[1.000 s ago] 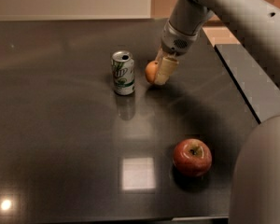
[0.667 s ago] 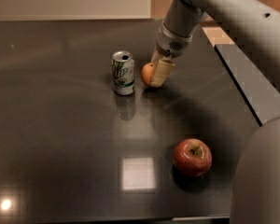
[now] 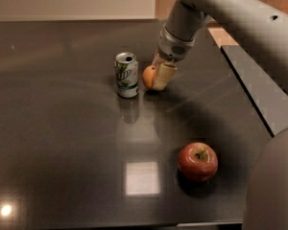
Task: Move orange near 7up can
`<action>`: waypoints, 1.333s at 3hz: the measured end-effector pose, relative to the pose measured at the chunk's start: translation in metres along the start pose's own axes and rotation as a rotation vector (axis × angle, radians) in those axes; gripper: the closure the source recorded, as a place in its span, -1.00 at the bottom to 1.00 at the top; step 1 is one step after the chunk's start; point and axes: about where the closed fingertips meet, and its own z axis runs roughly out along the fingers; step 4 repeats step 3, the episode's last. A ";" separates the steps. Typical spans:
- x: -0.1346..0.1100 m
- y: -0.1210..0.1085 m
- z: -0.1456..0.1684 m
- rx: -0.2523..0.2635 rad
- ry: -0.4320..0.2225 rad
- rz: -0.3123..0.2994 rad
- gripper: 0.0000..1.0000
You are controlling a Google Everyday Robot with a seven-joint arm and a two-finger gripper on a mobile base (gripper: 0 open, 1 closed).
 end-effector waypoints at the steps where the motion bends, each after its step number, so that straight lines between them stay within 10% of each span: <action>1: -0.001 0.000 0.002 -0.001 -0.001 -0.001 -0.76; 4: -0.001 -0.001 0.004 -0.001 -0.002 -0.002 -1.00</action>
Offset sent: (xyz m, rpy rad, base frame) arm 0.0006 0.0012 -0.0017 0.0007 0.0001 0.0013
